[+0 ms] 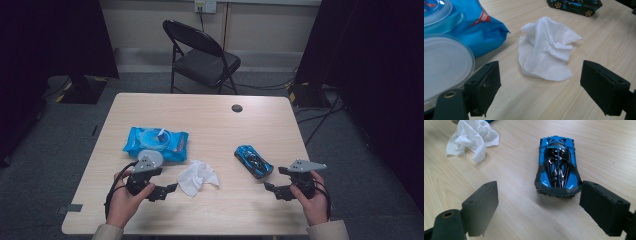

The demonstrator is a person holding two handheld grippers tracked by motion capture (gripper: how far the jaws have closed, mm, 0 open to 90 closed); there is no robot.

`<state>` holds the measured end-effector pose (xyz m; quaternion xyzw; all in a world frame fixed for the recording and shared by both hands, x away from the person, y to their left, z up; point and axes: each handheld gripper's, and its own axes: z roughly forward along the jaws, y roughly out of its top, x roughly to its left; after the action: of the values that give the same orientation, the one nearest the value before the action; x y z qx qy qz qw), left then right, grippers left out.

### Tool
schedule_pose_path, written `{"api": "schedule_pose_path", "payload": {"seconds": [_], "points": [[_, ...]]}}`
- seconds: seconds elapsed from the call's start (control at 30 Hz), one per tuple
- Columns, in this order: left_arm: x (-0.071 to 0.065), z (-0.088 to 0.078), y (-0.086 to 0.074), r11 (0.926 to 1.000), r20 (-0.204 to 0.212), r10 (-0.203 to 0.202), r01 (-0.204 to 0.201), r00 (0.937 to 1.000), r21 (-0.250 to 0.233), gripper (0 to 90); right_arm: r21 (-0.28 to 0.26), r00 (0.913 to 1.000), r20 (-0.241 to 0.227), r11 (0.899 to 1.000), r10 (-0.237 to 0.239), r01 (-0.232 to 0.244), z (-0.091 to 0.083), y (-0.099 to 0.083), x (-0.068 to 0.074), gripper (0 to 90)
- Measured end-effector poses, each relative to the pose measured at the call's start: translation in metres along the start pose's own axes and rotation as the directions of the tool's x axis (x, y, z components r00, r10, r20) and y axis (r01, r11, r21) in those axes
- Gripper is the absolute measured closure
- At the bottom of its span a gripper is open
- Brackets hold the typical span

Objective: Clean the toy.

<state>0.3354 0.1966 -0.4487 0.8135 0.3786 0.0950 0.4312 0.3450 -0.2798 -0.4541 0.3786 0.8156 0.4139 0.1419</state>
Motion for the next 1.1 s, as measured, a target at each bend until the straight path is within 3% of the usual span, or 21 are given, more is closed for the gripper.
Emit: {"api": "schedule_pose_path", "payload": {"seconds": [0.53, 1.1], "points": [[0.016, -0.014, -0.022, 0.9997, -0.038, -0.025, 0.025, 0.9989, -0.001, 16.3, 0.014, 0.9994, 0.006, 0.999, 0.035, -0.035, -0.001, -0.025, -0.004, 15.1], [0.027, -0.021, -0.047, 0.9988, -0.046, -0.047, 0.047, 0.9978, 0.009, 16.3, 0.066, 0.9975, 0.031, 0.996, 0.064, -0.066, 0.006, -0.049, -0.013, 15.4]]}}
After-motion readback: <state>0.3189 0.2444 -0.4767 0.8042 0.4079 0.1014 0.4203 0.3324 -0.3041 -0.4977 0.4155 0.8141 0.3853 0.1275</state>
